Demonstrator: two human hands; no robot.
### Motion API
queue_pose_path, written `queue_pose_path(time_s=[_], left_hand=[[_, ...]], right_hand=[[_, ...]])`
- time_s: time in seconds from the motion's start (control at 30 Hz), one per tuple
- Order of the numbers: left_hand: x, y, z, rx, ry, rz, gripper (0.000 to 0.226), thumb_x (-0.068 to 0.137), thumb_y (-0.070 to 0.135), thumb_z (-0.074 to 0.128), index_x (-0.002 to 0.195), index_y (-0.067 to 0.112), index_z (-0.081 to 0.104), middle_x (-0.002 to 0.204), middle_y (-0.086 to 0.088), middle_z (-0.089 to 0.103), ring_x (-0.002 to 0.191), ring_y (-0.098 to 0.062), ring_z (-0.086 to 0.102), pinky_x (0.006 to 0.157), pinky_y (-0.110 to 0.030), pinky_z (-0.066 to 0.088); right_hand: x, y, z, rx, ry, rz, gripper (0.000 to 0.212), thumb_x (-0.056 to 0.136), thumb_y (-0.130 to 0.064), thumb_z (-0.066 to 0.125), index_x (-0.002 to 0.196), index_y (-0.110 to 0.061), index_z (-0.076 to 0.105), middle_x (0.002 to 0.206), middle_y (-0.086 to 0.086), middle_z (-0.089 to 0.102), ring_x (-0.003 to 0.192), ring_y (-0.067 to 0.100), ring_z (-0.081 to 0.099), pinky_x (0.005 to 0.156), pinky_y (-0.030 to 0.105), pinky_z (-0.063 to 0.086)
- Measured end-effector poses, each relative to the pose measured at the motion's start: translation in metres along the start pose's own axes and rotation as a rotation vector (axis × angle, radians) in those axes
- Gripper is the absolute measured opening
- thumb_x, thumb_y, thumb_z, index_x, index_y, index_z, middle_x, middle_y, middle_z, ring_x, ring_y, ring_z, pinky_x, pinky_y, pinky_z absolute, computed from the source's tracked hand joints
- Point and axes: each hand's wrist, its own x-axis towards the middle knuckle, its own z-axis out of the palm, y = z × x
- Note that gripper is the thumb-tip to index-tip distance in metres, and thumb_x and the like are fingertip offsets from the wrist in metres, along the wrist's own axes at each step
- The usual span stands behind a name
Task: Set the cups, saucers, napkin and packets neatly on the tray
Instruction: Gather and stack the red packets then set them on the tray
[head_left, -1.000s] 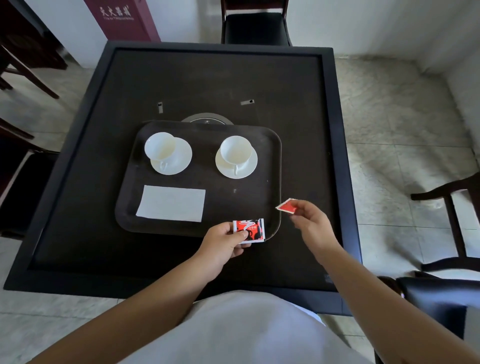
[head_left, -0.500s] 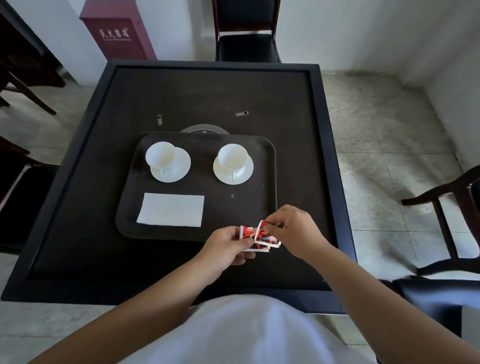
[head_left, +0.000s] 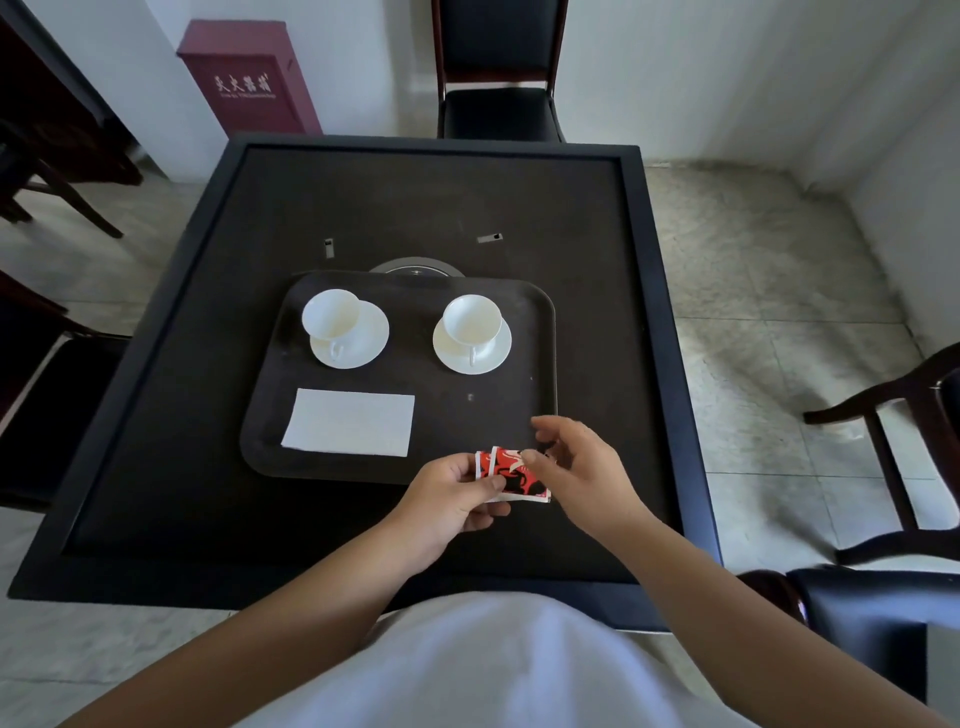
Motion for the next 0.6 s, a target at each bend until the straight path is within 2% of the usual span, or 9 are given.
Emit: queue_pose_path(time_s=[0.07,0.13,0.2,0.27,0.5,0.6], left_hand=[[0.0,0.001,-0.002,0.0,0.009,0.0,0.017,0.092,0.02,0.069,0.109,0.021,0.069,0.096,0.0,0.077,0.089,-0.019,0.074,0.068,-0.025,0.054],[0.0,0.001,-0.002,-0.002,0.008,0.002,0.016,0.093,0.019,0.067,0.109,0.021,0.069,0.096,0.0,0.077,0.089,-0.018,0.074,0.069,-0.026,0.053],[0.001,0.002,-0.002,0.016,0.005,0.001,0.016,0.094,0.018,0.065,0.11,0.021,0.068,0.096,0.0,0.076,0.088,-0.017,0.074,0.07,-0.025,0.054],[0.002,0.003,0.0,0.058,-0.003,0.003,0.017,0.096,0.017,0.063,0.112,0.021,0.067,0.097,-0.001,0.075,0.088,-0.016,0.073,0.072,-0.026,0.054],[0.003,0.009,0.005,0.267,0.013,0.004,0.029,0.101,0.014,0.051,0.13,0.017,0.056,0.105,-0.004,0.07,0.093,-0.016,0.07,0.077,-0.026,0.056],[0.003,0.009,0.009,0.296,0.043,-0.004,0.033,0.102,0.012,0.048,0.135,0.016,0.052,0.107,-0.006,0.067,0.095,-0.017,0.068,0.081,-0.028,0.056]], right_hand=[[-0.003,0.006,-0.003,0.218,-0.059,0.153,0.031,0.094,-0.027,0.064,0.124,-0.023,0.059,0.1,-0.012,0.068,0.092,0.006,0.065,0.075,0.019,0.05],[-0.006,0.011,-0.004,0.311,-0.073,0.228,0.017,0.095,-0.024,0.063,0.112,-0.024,0.067,0.091,-0.009,0.073,0.087,0.008,0.067,0.071,0.022,0.051],[-0.009,0.013,-0.003,0.298,-0.079,0.24,0.009,0.095,-0.022,0.062,0.098,-0.027,0.07,0.082,-0.01,0.073,0.077,0.008,0.066,0.067,0.023,0.053],[-0.009,0.012,0.0,0.294,-0.07,0.249,0.01,0.095,-0.023,0.062,0.093,-0.028,0.07,0.079,-0.01,0.072,0.072,0.007,0.065,0.066,0.023,0.052],[-0.006,0.013,0.003,0.28,-0.074,0.243,0.004,0.092,-0.022,0.066,0.091,-0.024,0.069,0.077,-0.004,0.072,0.069,0.01,0.065,0.066,0.026,0.055],[-0.005,0.013,0.005,0.222,-0.095,0.214,0.006,0.089,-0.021,0.07,0.093,-0.025,0.067,0.081,-0.007,0.072,0.073,0.007,0.066,0.063,0.019,0.053]])
